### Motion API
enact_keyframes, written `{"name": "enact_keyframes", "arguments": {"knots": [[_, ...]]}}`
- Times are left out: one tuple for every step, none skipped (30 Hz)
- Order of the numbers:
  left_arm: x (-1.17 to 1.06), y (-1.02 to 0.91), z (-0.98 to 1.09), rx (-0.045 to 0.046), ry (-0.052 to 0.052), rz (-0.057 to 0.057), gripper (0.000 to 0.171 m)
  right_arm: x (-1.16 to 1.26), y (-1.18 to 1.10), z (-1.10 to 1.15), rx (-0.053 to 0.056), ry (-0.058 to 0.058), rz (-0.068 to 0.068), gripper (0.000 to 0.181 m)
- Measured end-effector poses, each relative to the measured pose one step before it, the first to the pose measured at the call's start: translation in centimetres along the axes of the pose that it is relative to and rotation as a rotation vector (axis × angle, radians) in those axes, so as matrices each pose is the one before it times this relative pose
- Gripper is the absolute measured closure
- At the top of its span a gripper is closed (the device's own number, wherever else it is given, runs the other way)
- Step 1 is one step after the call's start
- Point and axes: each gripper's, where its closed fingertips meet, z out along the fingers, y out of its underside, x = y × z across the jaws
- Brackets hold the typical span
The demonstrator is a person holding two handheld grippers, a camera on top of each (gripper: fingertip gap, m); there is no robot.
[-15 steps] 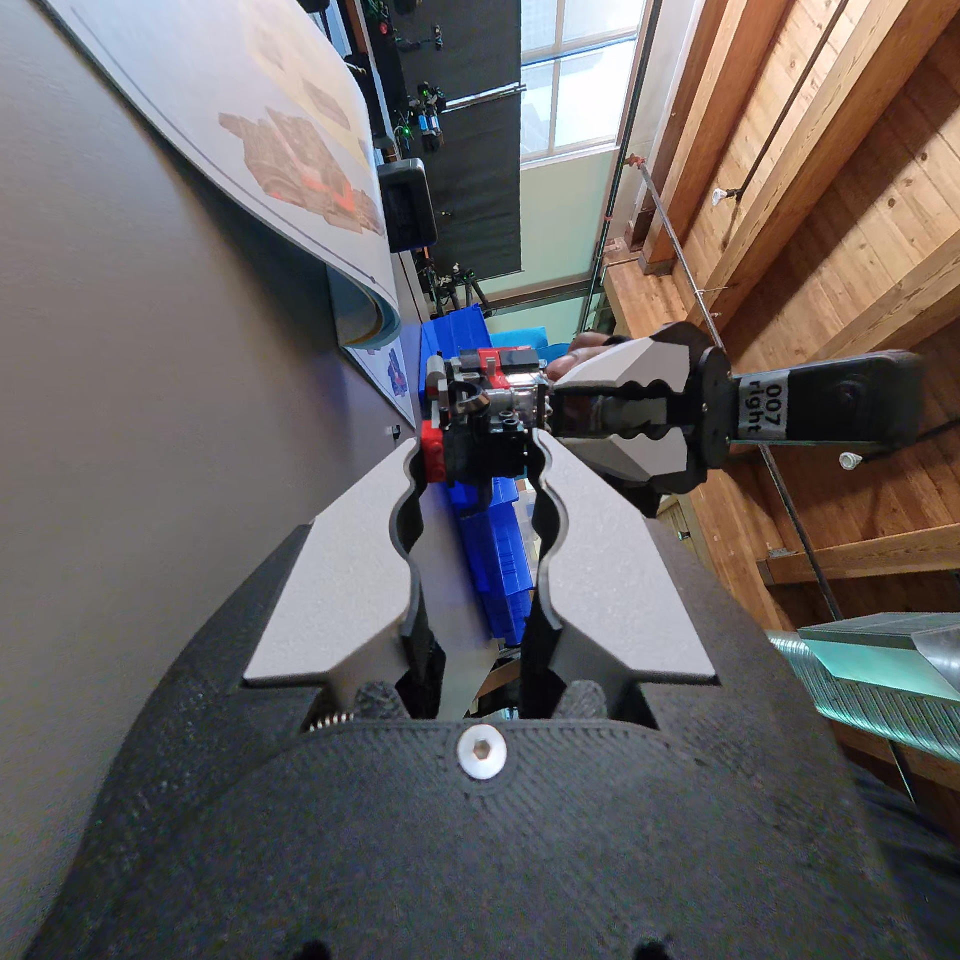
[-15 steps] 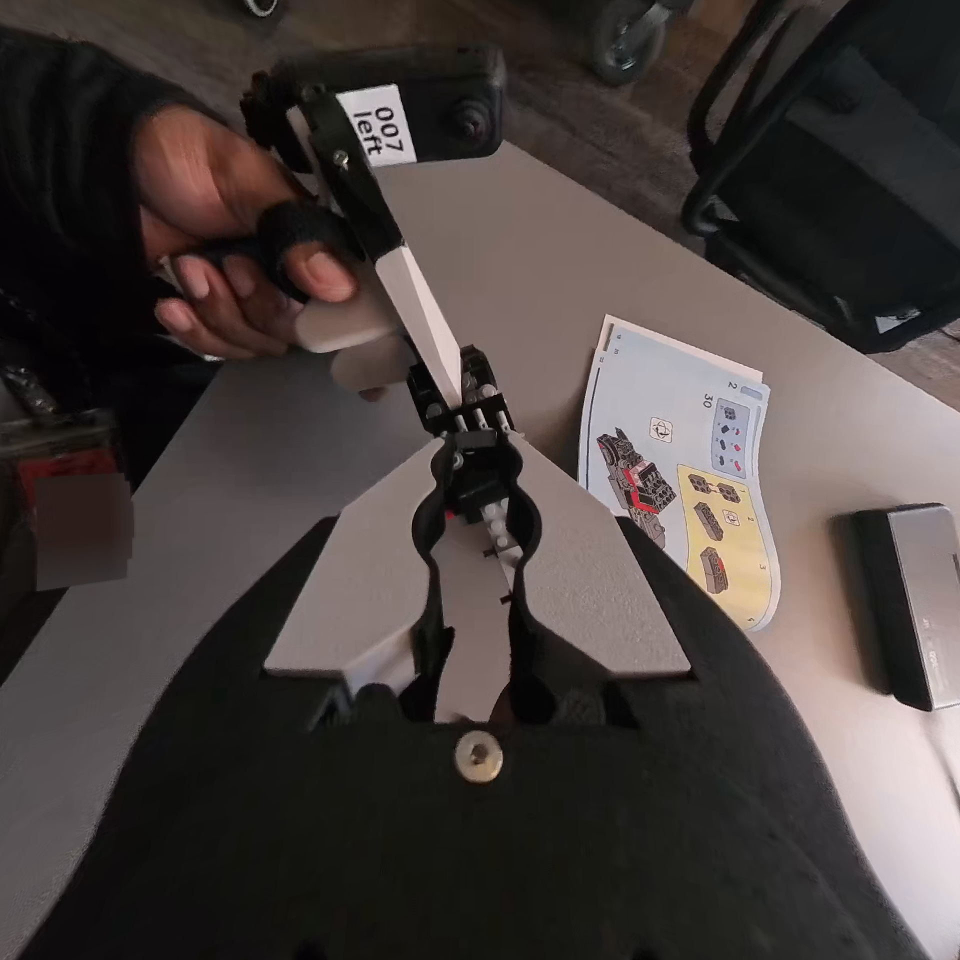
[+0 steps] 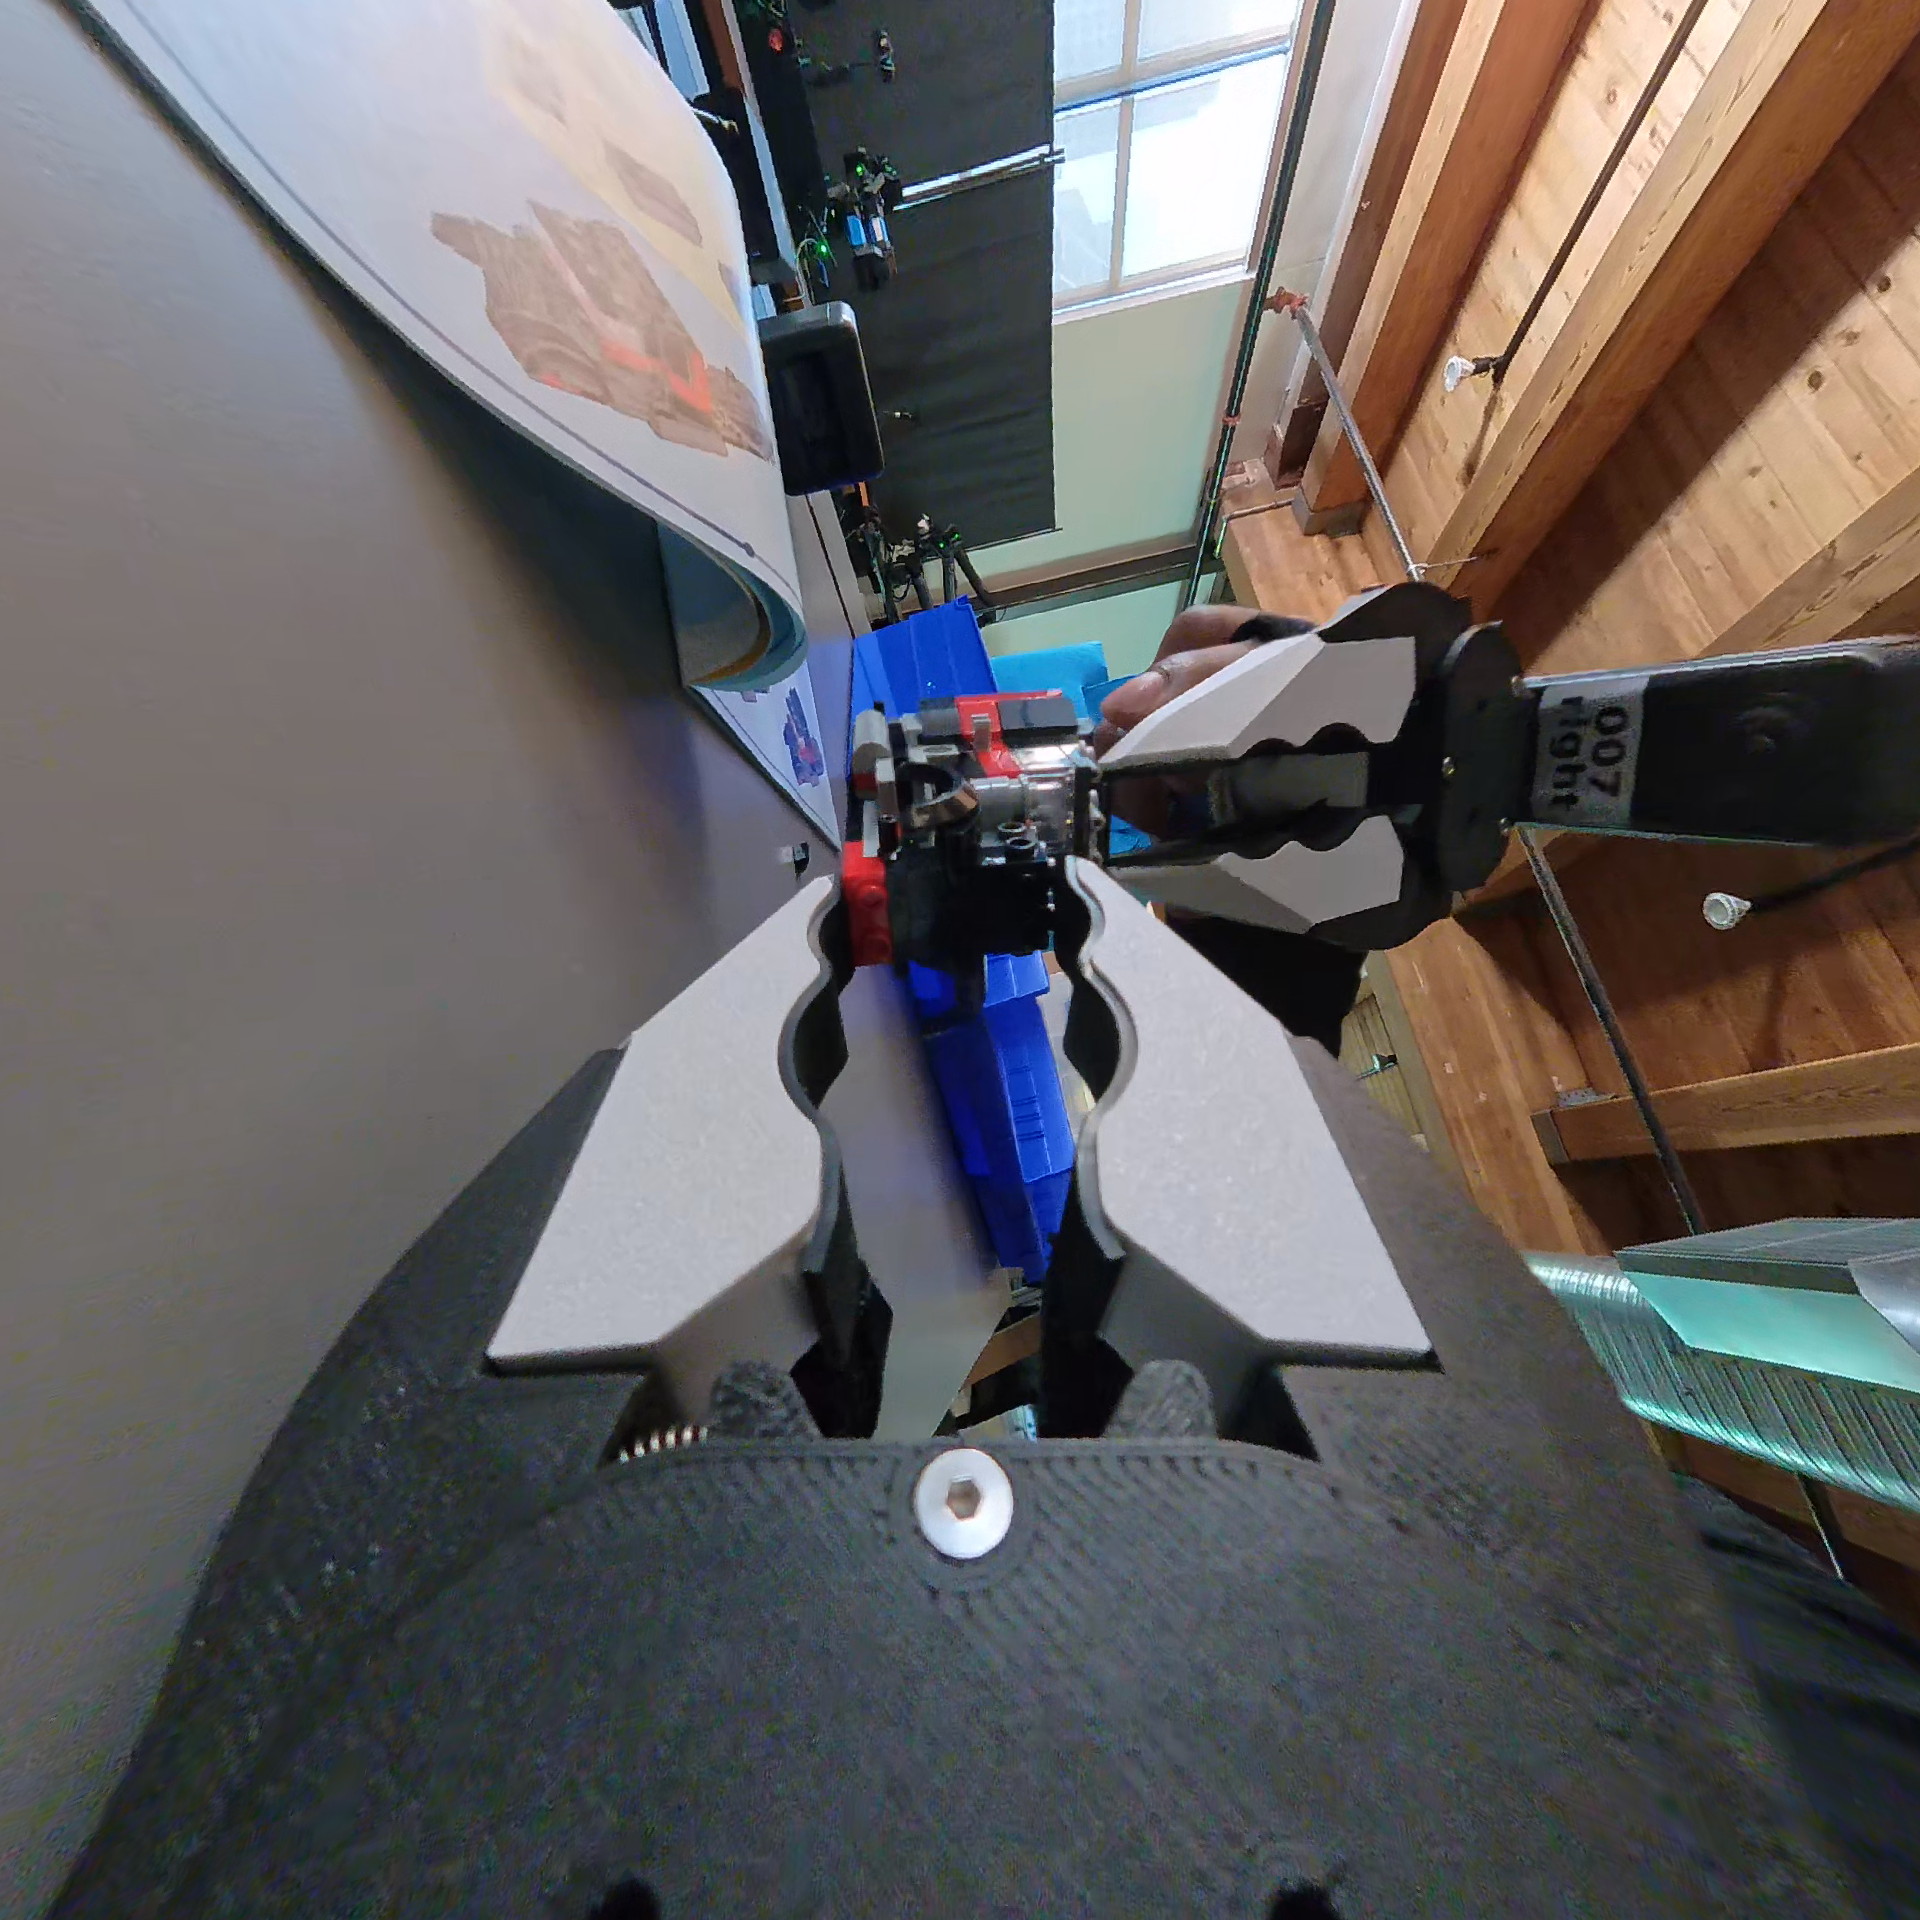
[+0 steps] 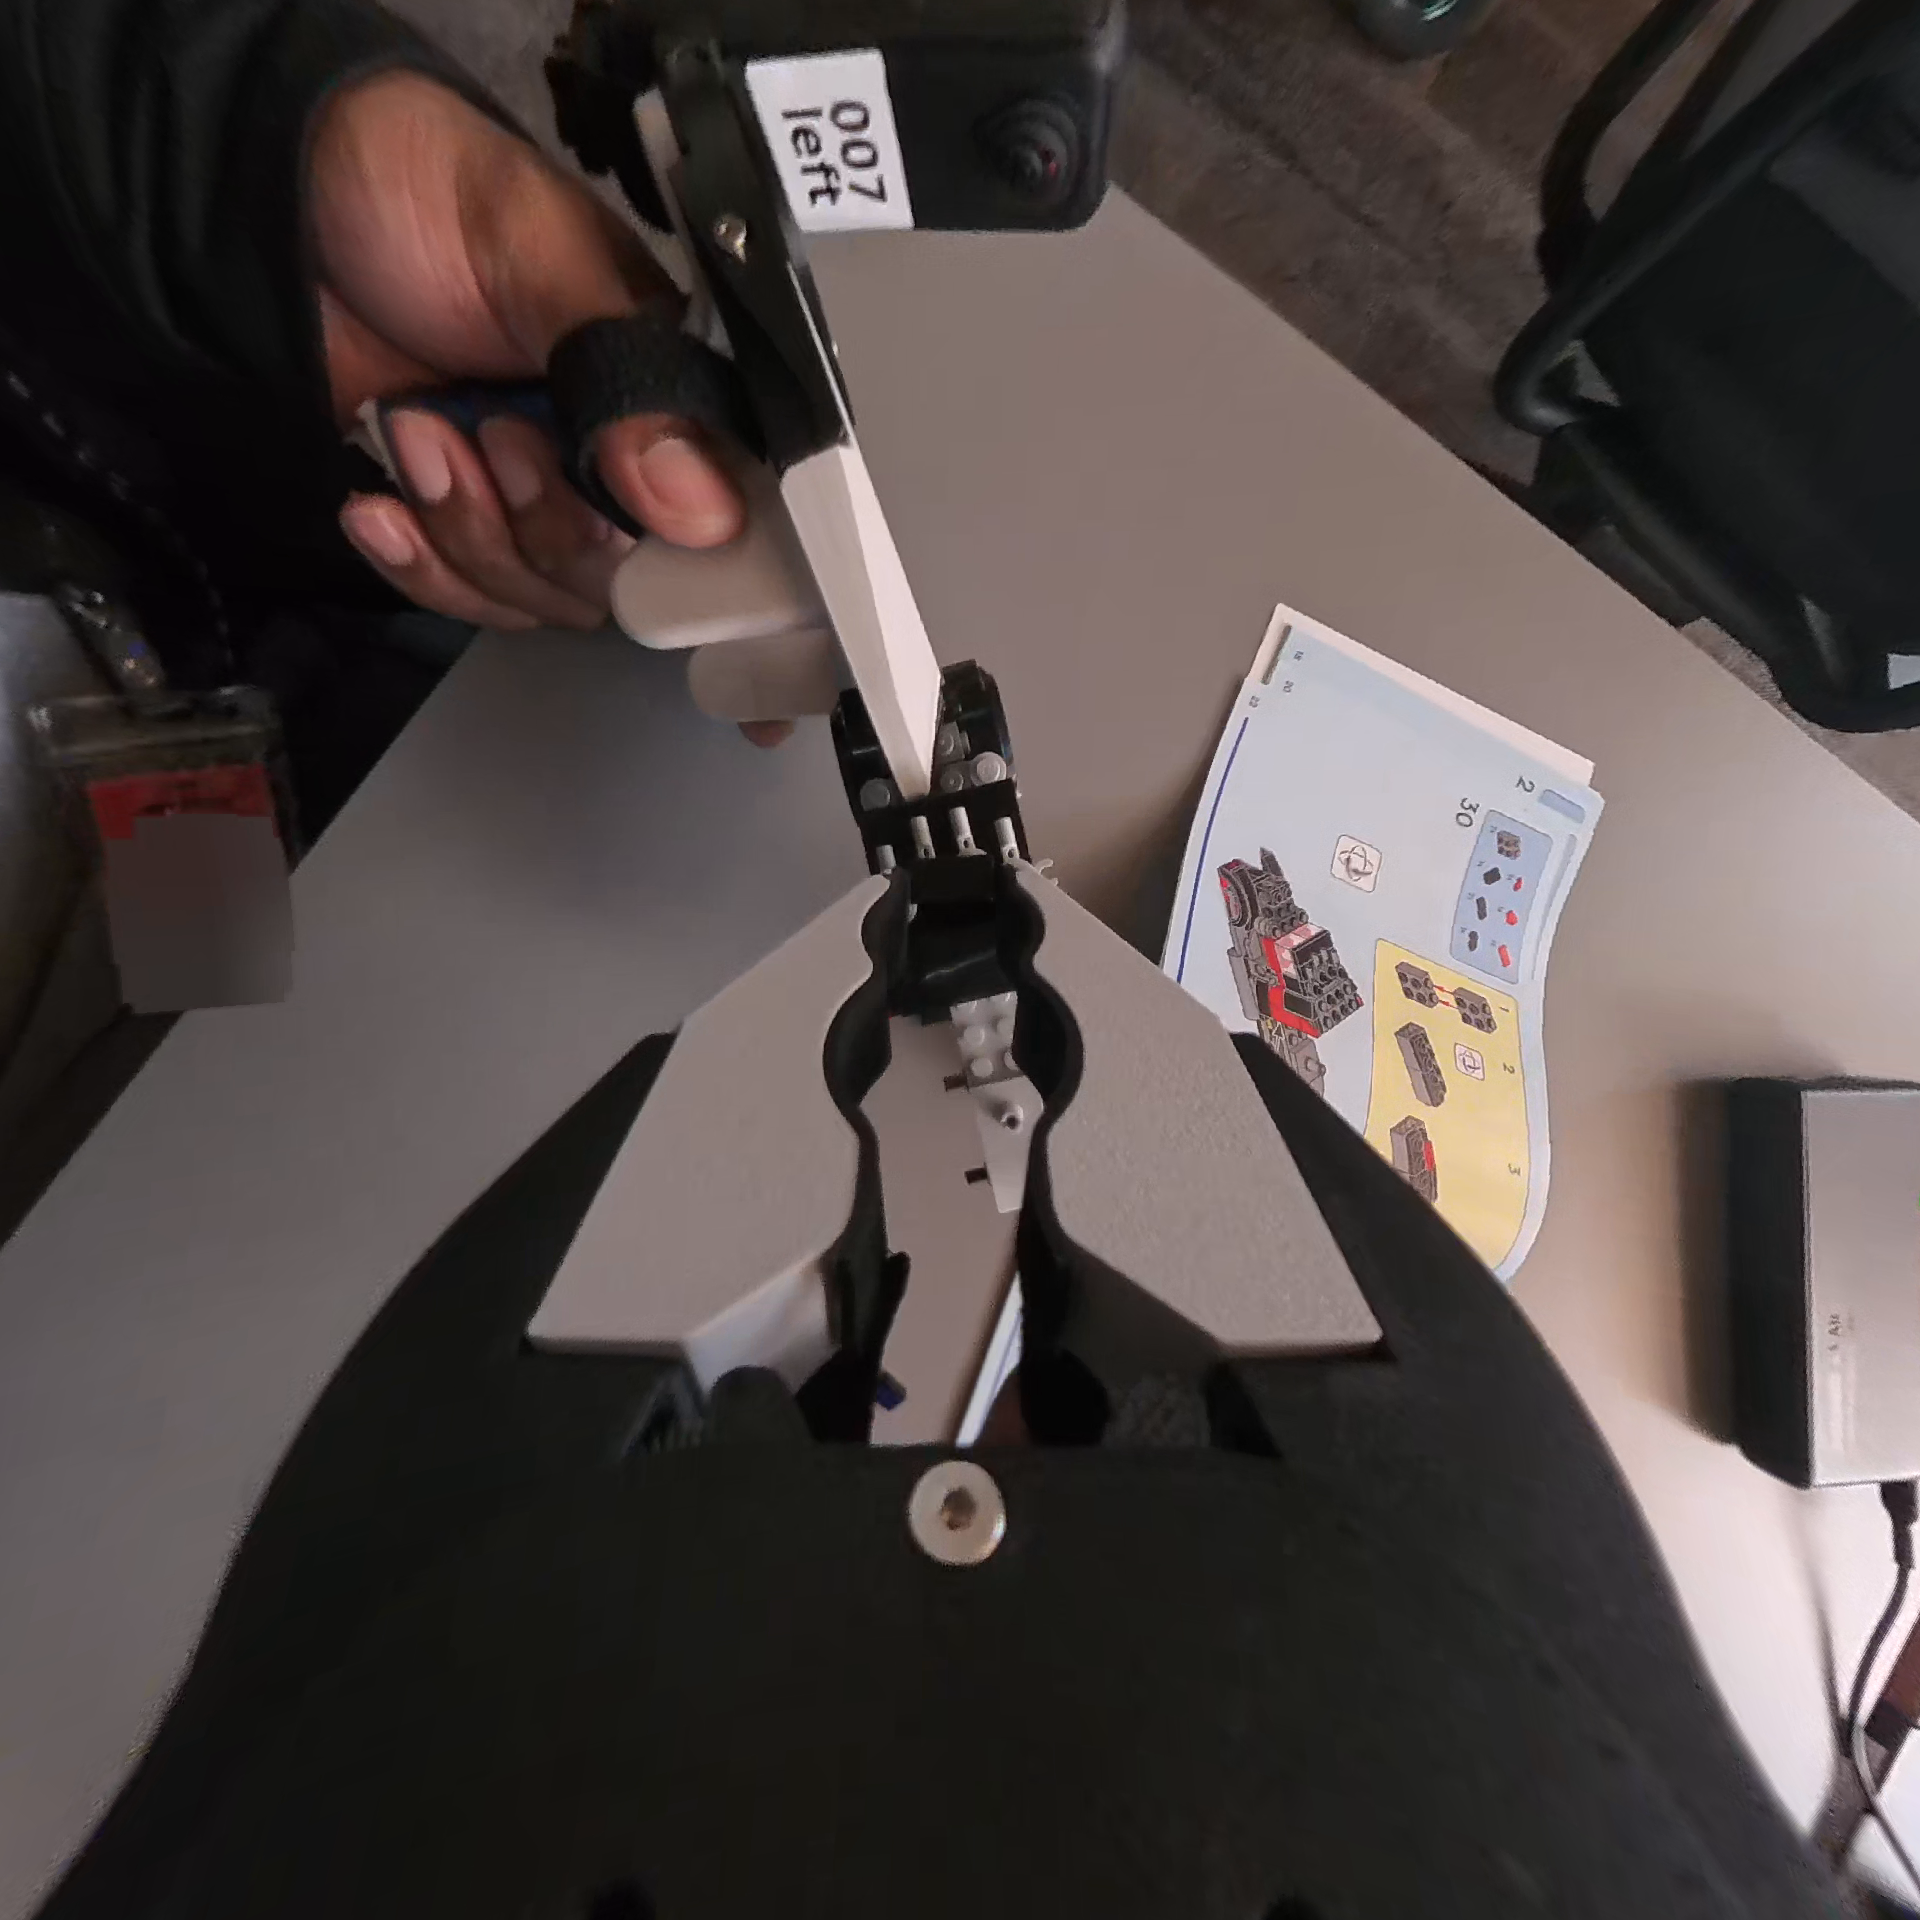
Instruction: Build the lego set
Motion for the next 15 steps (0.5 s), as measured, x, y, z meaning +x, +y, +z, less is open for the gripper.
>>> {"name": "enact_keyframes", "arguments": {"knots": [[-0.021,0.024,0.021,-0.00060,-0.0027,0.0020,0.133,0.005,0.062,0.018,-0.0136,-0.0044,-0.0083,0.163],[-0.015,0.012,0.017,-0.00053,-0.0027,0.0026,0.133,-0.013,0.036,0.017,-0.0145,-0.0044,-0.0103,0.164],[-0.013,0.013,0.002,-0.00062,-0.0017,0.0016,0.133,-0.006,0.037,0.023,-0.0157,-0.0031,-0.0115,0.164],[-0.013,0.010,0.019,-0.00025,-0.0017,0.0028,0.133,0.005,0.022,0.008,-0.0164,-0.0029,-0.0101,0.164],[-0.002,0.012,0.004,0.00010,-0.0016,0.0032,0.133,0.013,0.019,0.005,-0.0163,-0.0024,-0.0098,0.164],[-0.012,0.017,0.008,-0.00059,-0.0023,0.0030,0.133,-0.001,0.026,0.018,-0.0172,-0.0031,-0.0111,0.164],[-0.009,0.012,0.017,-0.00057,-0.0023,0.0026,0.133,0.002,0.033,0.020,-0.0167,-0.0031,-0.0115,0.164],[-0.021,0.014,0.009,-0.00026,-0.0026,0.0025,0.133,-0.013,0.030,0.021,-0.0165,-0.0045,-0.0079,0.164],[-0.021,0.013,0.010,-0.00020,-0.0026,0.0024,0.133,0.003,0.032,0.031,-0.0158,-0.0043,-0.0068,0.164],[-0.028,0.008,0.012,0.00016,-0.0030,0.0027,0.133,0.012,0.034,0.025,-0.0157,-0.0032,-0.0065,0.164],[-0.028,-0.004,0.003,0.00075,-0.0032,0.0022,0.133,0.009,0.034,0.040,-0.0163,-0.0024,-0.0067,0.164],[-0.026,-0.005,0.003,0.00084,-0.0030,0.0024,0.133,0.001,0.005,0.036,-0.0145,-0.0022,-0.0078,0.164],[-0.037,0.022,0.012,-0.00100,-0.0031,0.0021,0.133,-0.014,0.057,0.031,-0.0154,-0.0033,-0.0075,0.164],[-0.022,0.027,0.017,-0.00105,-0.0032,0.0029,0.133,-0.019,0.047,0.024,-0.0149,-0.0042,-0.0061,0.164],[-0.020,0.021,0.020,-0.00062,-0.0029,0.0033,0.133,-0.005,0.040,0.029,-0.0139,-0.0043,-0.0052,0.164]]}}
